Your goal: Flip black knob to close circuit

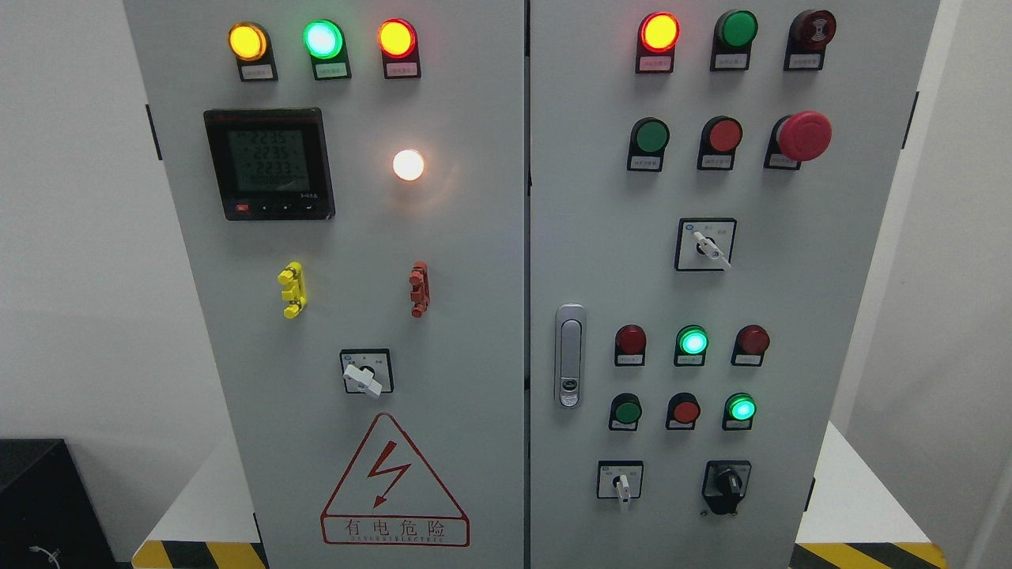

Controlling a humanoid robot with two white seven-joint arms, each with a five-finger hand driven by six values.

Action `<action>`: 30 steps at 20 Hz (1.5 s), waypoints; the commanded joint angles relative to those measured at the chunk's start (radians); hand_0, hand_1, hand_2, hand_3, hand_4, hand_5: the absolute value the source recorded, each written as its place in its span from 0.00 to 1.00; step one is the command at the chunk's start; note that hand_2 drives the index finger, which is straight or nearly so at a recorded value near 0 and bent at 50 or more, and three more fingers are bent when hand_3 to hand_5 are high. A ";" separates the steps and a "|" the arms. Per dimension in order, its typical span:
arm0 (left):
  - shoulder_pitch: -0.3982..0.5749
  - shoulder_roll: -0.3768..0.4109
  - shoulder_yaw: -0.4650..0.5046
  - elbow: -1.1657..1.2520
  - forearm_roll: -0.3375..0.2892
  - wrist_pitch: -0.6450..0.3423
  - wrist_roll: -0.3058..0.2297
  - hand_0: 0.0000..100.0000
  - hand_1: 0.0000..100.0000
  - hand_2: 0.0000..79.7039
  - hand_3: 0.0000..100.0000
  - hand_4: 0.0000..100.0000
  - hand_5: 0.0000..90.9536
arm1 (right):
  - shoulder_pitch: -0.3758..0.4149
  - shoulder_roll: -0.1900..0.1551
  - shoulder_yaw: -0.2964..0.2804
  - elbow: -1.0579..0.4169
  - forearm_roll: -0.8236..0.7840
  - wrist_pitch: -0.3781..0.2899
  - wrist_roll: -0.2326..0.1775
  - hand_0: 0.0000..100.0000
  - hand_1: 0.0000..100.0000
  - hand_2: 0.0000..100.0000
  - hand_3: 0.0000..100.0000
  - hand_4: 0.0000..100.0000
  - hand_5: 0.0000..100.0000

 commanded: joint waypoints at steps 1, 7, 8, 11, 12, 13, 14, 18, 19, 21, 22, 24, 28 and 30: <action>0.022 0.000 0.000 0.000 0.000 0.001 0.000 0.12 0.56 0.00 0.00 0.00 0.00 | -0.061 0.068 -0.040 -0.036 0.045 0.004 0.018 0.00 0.00 0.88 1.00 0.88 0.88; 0.022 0.000 0.000 0.000 0.000 0.001 0.000 0.12 0.56 0.00 0.00 0.00 0.00 | -0.142 0.064 -0.092 0.016 0.041 0.021 0.035 0.00 0.00 0.88 1.00 0.88 0.88; 0.022 0.000 0.000 0.000 0.000 0.001 0.000 0.12 0.56 0.00 0.00 0.00 0.00 | -0.148 0.064 -0.100 0.021 0.041 0.022 0.035 0.00 0.00 0.88 1.00 0.88 0.88; 0.022 0.000 0.000 0.000 0.000 0.001 0.000 0.12 0.56 0.00 0.00 0.00 0.00 | -0.153 0.059 -0.127 0.027 0.039 0.023 0.044 0.00 0.00 0.89 1.00 0.88 0.88; 0.022 0.000 0.000 0.000 0.000 0.001 0.000 0.12 0.56 0.00 0.00 0.00 0.00 | -0.154 0.057 -0.130 0.028 0.039 0.024 0.046 0.00 0.00 0.89 1.00 0.88 0.88; 0.022 0.000 0.000 0.000 0.000 0.001 0.000 0.12 0.56 0.00 0.00 0.00 0.00 | -0.156 0.057 -0.141 0.030 0.038 0.024 0.047 0.00 0.00 0.89 1.00 0.88 0.88; 0.022 0.000 0.000 0.000 0.000 0.001 0.000 0.12 0.56 0.00 0.00 0.00 0.00 | -0.157 0.057 -0.149 0.031 0.036 0.024 0.047 0.00 0.00 0.89 1.00 0.88 0.88; 0.022 0.000 0.000 0.000 0.000 0.001 0.000 0.12 0.56 0.00 0.00 0.00 0.00 | -0.171 0.056 -0.155 0.036 0.034 0.024 0.047 0.00 0.01 0.89 1.00 0.88 0.88; 0.022 0.000 0.000 0.000 0.000 0.001 0.000 0.12 0.56 0.00 0.00 0.00 0.00 | -0.180 0.056 -0.158 0.042 0.033 0.024 0.047 0.00 0.01 0.89 1.00 0.88 0.88; 0.022 0.000 0.000 0.000 0.000 0.001 0.000 0.12 0.56 0.00 0.00 0.00 0.00 | -0.199 0.056 -0.172 0.060 0.031 0.026 0.049 0.00 0.01 0.89 1.00 0.88 0.88; 0.022 0.000 0.000 0.000 0.000 0.001 0.000 0.12 0.56 0.00 0.00 0.00 0.00 | -0.206 0.056 -0.179 0.064 0.030 0.026 0.049 0.00 0.01 0.89 1.00 0.88 0.88; 0.022 0.000 0.000 0.000 0.000 0.001 0.000 0.12 0.56 0.00 0.00 0.00 0.00 | -0.217 0.044 -0.181 0.070 0.028 0.030 0.064 0.00 0.02 0.89 1.00 0.88 0.88; 0.022 0.000 0.000 0.000 0.000 0.001 0.000 0.12 0.56 0.00 0.00 0.00 0.00 | -0.242 0.033 -0.181 0.083 0.027 0.039 0.072 0.00 0.02 0.89 1.00 0.88 0.88; 0.022 0.000 0.000 0.000 0.000 0.001 0.000 0.12 0.56 0.00 0.00 0.00 0.00 | -0.248 0.012 -0.182 0.096 0.027 0.039 0.072 0.00 0.02 0.89 1.00 0.88 0.88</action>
